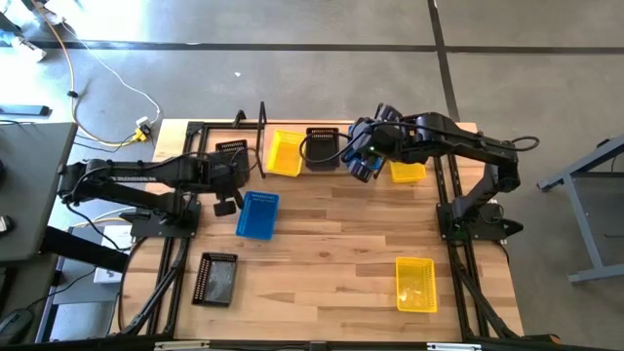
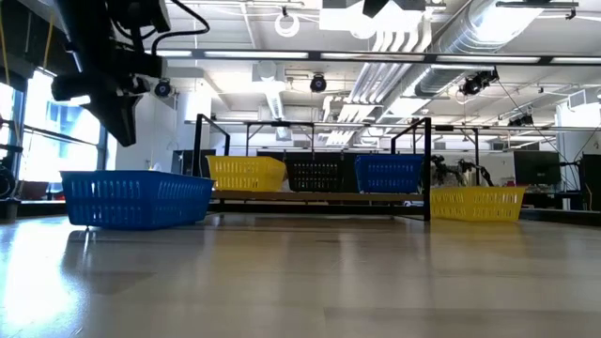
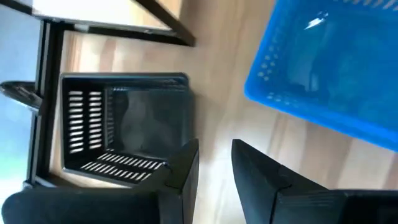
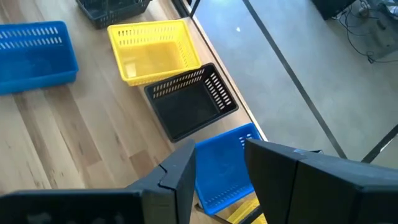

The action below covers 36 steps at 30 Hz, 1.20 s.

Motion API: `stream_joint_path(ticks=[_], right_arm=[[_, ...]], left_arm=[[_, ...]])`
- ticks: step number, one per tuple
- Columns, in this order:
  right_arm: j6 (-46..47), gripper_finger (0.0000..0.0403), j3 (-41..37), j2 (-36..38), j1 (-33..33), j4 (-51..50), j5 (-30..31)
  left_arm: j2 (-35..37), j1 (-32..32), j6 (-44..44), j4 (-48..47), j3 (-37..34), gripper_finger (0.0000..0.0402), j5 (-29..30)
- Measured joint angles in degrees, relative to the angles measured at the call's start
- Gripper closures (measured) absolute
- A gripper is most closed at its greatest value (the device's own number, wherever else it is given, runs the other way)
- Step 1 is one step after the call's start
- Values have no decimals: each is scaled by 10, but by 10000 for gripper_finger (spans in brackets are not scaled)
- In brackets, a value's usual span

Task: Stack baskets on shelf by color
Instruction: Stack the top black bin on top of the other black bin on the shelf

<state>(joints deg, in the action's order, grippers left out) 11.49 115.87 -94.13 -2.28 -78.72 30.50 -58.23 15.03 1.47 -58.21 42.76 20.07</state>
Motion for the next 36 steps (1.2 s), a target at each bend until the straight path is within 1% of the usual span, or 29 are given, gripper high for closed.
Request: stream_joint_path(ticks=[7,10,13,16,21,27,30,36], right_arm=[[0,280,0,0,0,0,0],[0,280,0,0,0,0,0],[0,280,0,0,0,0,0],[0,280,0,0,0,0,0],[0,280,0,0,0,0,0],[9,280,0,0,0,0,0],[15,280,0,0,0,0,0],[17,280,0,0,0,0,0]], left_arm=[[-20,64,122,-3,0,314,-2],[-41,84,176,-3,0,314,-3],[-69,102,203,-3,0,314,-20],[-103,113,212,-2,0,314,-23],[-145,126,199,5,0,314,-19],[-174,140,197,33,0,314,10],[-188,150,198,34,0,314,-3],[-211,166,197,54,0,314,-2]])
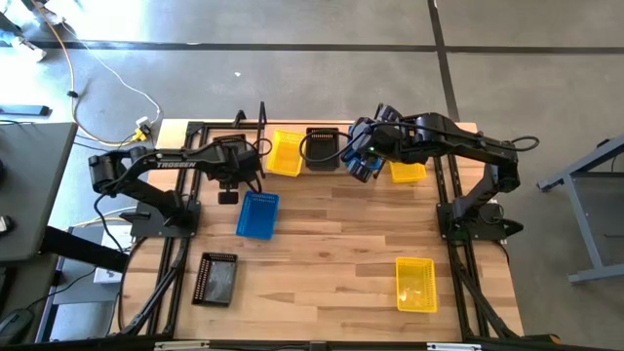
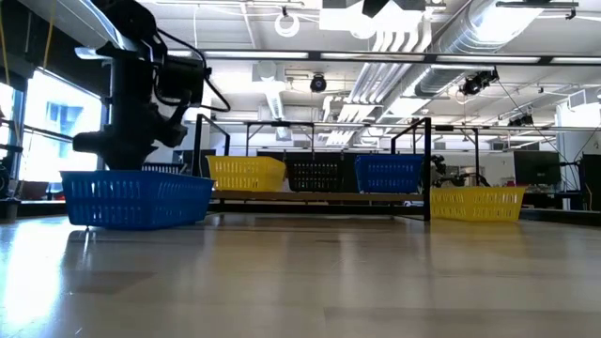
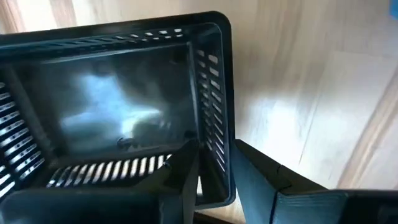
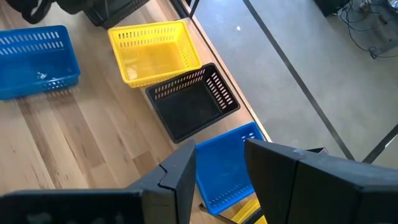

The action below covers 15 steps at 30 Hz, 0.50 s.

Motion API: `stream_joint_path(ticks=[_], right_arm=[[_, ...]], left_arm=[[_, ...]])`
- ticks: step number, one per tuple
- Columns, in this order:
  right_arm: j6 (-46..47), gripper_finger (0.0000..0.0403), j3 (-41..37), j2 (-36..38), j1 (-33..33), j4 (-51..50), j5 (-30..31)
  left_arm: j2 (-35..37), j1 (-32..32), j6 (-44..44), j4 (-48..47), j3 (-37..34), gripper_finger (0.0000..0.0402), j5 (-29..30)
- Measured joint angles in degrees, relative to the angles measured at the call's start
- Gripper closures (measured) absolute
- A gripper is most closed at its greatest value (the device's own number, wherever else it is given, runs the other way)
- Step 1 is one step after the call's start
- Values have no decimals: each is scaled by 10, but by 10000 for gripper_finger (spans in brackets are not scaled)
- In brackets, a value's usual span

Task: Stack baskets on shelf by color
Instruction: Stack the top black bin on top of the other black bin on the shelf

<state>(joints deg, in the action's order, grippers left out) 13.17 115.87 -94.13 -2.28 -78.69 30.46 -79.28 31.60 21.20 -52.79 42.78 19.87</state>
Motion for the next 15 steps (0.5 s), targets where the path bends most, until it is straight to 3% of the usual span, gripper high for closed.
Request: stream_joint_path(ticks=[15], right_arm=[[18,280,0,0,0,0,0]], left_arm=[[13,9,43,4,0,314,6]])
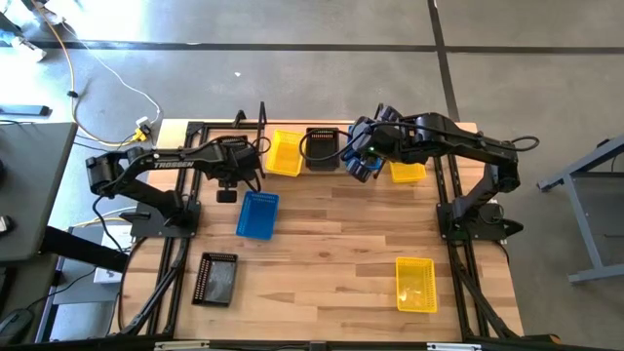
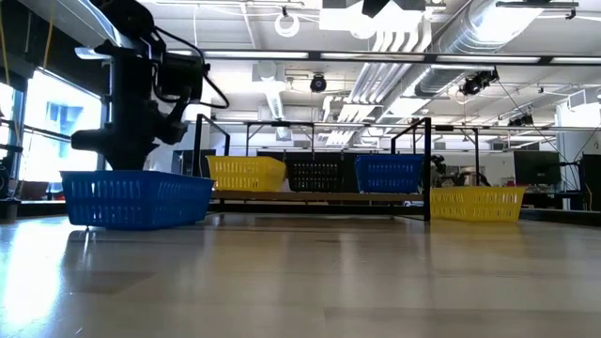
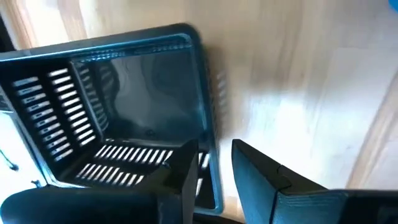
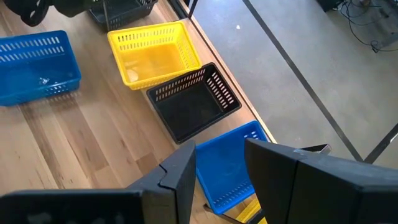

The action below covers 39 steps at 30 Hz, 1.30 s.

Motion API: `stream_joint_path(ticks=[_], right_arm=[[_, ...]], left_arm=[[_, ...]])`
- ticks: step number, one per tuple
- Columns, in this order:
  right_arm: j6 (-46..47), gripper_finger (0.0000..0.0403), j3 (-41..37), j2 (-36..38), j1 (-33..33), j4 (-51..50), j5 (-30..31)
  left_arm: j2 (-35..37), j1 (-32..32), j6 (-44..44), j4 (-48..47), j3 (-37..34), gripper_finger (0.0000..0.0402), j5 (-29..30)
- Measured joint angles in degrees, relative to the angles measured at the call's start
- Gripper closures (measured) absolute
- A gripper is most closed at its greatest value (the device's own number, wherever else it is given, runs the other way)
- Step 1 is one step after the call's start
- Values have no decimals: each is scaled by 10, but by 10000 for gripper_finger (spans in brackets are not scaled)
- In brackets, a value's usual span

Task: Stack baskets on shelf by color
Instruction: Stack the top black bin on top of the other black bin on the shelf

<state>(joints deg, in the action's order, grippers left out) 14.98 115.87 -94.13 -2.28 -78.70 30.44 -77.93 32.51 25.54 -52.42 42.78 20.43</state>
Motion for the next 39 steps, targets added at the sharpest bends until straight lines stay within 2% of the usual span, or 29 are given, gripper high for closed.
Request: stream_joint_path(ticks=[14,23,34,39], right_arm=[[0,280,0,0,0,-20,0],[-9,280,0,0,0,-22,0],[-9,280,0,0,0,-23,0],[2,280,0,0,0,-23,0]], left_arm=[[0,58,25,30,0,320,-48],[0,87,32,26,0,394,-65],[6,95,24,-5,0,399,-105],[34,95,-2,-20,0,400,-116]])
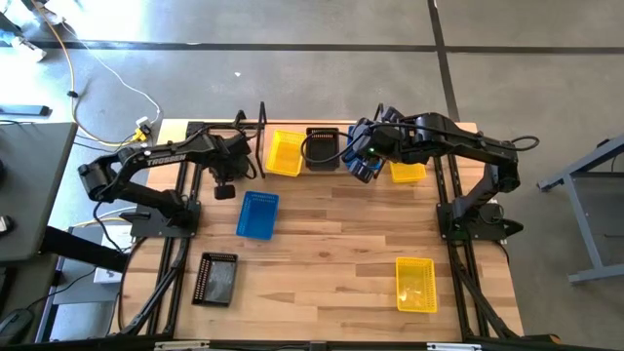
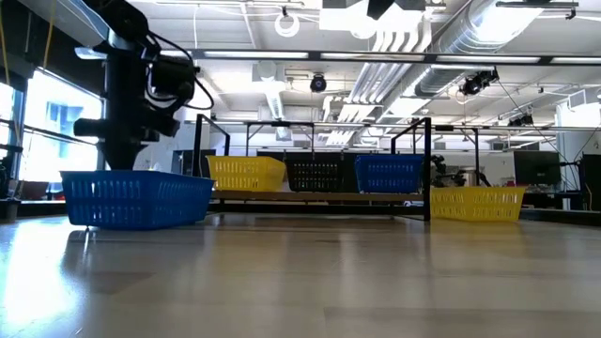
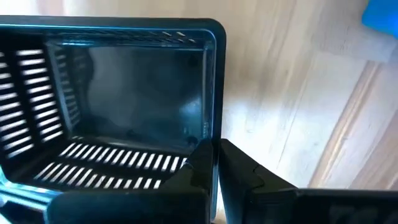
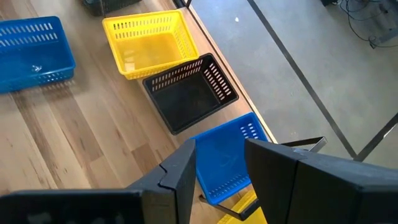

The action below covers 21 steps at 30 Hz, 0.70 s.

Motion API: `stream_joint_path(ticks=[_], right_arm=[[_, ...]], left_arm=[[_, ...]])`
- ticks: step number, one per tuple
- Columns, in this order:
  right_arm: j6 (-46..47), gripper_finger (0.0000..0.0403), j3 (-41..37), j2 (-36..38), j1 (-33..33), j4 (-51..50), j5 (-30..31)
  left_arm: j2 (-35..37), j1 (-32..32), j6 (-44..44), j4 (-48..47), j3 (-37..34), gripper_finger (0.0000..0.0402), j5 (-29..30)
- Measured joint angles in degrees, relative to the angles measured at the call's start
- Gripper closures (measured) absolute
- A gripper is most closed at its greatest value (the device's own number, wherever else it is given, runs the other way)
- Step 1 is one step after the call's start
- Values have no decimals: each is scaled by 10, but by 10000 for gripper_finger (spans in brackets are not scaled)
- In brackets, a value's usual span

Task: Stack baskets on shelf by color
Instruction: Stack the top black bin on top of the other black bin on the shelf

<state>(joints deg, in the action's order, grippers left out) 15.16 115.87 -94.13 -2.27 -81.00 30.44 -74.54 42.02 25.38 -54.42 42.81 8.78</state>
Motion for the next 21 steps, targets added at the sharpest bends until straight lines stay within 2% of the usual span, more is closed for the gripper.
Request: stream_joint_path(ticks=[21], right_arm=[[105,280,0,0,0,0,-2]], left_arm=[[244,-1,-124,-47,0,401,12]])
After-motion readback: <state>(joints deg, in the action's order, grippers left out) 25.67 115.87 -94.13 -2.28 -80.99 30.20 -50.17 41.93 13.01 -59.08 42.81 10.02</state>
